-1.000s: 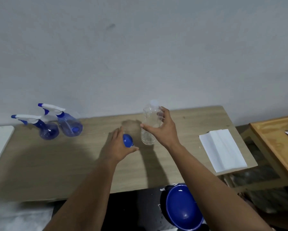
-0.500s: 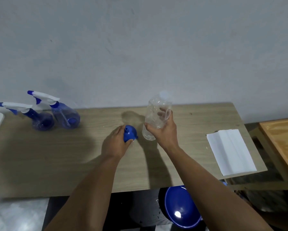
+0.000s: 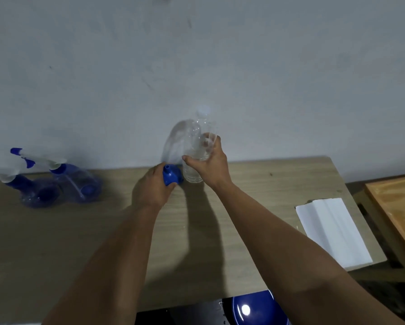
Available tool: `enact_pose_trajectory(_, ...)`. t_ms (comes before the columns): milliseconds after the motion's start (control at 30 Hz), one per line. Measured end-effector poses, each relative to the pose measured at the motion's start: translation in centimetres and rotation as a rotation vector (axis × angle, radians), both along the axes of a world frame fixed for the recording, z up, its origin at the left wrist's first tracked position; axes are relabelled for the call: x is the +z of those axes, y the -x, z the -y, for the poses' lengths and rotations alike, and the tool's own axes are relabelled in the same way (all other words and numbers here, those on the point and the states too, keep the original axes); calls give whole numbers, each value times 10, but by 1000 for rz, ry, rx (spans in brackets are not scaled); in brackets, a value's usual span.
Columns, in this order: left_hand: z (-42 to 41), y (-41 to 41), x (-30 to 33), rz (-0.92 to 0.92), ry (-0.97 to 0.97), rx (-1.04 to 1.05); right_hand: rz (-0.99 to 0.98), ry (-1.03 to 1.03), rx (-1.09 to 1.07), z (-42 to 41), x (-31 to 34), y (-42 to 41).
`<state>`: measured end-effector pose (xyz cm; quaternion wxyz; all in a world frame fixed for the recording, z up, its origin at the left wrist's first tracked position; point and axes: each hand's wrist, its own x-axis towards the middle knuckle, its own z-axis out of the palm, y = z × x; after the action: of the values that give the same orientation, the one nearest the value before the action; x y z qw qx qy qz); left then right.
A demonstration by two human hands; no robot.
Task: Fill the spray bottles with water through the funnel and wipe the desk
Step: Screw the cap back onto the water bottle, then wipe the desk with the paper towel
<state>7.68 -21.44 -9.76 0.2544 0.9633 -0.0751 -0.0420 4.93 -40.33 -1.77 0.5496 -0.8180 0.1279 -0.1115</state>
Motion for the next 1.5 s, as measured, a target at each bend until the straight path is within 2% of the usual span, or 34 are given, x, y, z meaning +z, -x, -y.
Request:
enact_pose_trajectory(300,-6,-3,-15,-4,4,-29,-65,-15,32,4,-8,5)
enact_pose_trajectory(400,-7,23,-12,25,1,44,-139,-45,39,14,2,26)
enact_pose_trajectory(500,3,67,-8,49,-25,27,-184,-59,-23,36,-1,60)
enact_pose_trajectory(633,49,123,-4,4,-27,-126,-248,-8,-160,84,-8,119)
enact_pose_trajectory(867,197,186,8,-130,-58,-565,-235,64,-416,176,-5,220)
enact_pose_trajectory(1000,268,214,6,-188,-162,-774,-218,132,-505,214,-13,265)
enact_pose_trajectory(1167,313,235,-8,-173,-299,-793,-201,178,-570,241,-26,308)
enact_pose_trajectory(1333,317,242,-14,-107,-403,-816,-188,174,-593,248,-33,327)
enact_pose_trajectory(1433,321,243,-11,-125,-376,-798,-184,171,-589,248,-29,331)
enact_pose_trajectory(1500,322,243,-7,-148,-284,-750,-183,172,-579,248,-25,332)
